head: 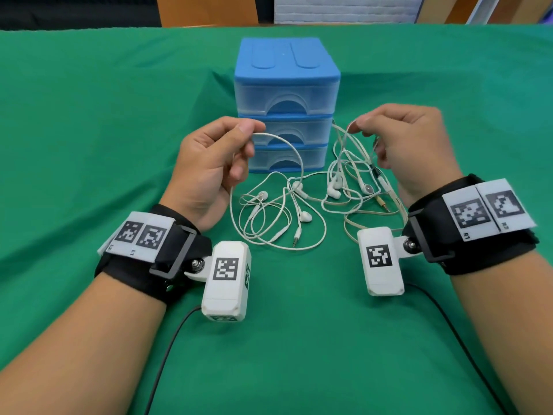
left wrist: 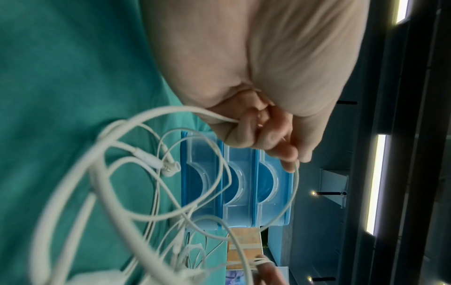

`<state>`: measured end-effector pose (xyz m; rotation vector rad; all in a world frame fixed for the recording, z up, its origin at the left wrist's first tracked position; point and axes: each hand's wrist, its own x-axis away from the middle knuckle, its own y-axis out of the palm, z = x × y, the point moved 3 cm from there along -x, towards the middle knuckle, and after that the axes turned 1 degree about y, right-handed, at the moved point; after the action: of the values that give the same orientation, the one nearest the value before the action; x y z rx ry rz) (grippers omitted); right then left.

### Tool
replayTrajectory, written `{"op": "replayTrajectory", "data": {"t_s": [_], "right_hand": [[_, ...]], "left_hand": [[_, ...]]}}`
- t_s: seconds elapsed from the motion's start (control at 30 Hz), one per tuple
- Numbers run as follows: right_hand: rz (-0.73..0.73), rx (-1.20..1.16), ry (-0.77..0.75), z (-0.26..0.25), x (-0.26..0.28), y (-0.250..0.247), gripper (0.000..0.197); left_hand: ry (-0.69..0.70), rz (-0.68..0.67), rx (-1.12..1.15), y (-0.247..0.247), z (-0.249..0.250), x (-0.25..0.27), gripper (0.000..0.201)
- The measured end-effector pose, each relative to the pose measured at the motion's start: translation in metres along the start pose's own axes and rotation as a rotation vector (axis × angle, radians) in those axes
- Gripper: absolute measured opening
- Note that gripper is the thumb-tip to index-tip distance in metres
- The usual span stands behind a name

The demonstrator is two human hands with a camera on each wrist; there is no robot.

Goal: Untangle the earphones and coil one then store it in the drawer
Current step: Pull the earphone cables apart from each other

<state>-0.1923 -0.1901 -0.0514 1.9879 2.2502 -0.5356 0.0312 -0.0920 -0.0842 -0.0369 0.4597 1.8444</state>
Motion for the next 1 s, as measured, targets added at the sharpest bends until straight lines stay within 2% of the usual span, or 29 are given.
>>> {"op": "replayTrajectory", "data": {"t_s": [0.1,0.23,0.3,0.43,0.5,0.6,0.73,0.87,1.0], "right_hand": [[0.018,0.043,0.024,0.003,0.0,0.0,0.011],[0.078,0.099,-0.204,-0.011,0.002,-0.002,0.015],[-0.044,0.082,-0.286,-0.02,0.009,0.006,0.015],[-0.504,0.339,-0.257,-0.02,0.026,0.029,0.013],[-0.56,0.342,-0.268,-0.018,0.029,0.032,0.016],[-0.416,0.022,-0.167,-0.018,0.019,0.022,0.024],[-0.059,-0.3,-0.029,-0.01,0.001,0.0,0.026],[0.23,-0.471,-0.024,-0.006,-0.006,-0.017,0.026],[0.363,-0.475,-0.089,-0.003,-0.008,-0.024,0.027]], "left_hand": [[-0.014,-0.038,-0.012,0.002,0.002,0.002,0.015],[-0.014,-0.102,-0.023,0.006,0.002,0.004,0.019],[-0.006,-0.136,-0.044,0.007,0.002,0.005,0.02],[0.004,-0.186,-0.053,0.012,0.002,0.007,0.02],[-0.007,-0.171,-0.049,0.012,0.002,0.007,0.02],[-0.023,-0.114,-0.003,0.005,0.001,0.004,0.018],[-0.04,-0.06,0.102,-0.007,0.002,0.0,0.017],[-0.046,-0.052,0.169,-0.014,0.002,-0.002,0.019],[-0.048,-0.067,0.198,-0.012,0.002,-0.002,0.02]]}}
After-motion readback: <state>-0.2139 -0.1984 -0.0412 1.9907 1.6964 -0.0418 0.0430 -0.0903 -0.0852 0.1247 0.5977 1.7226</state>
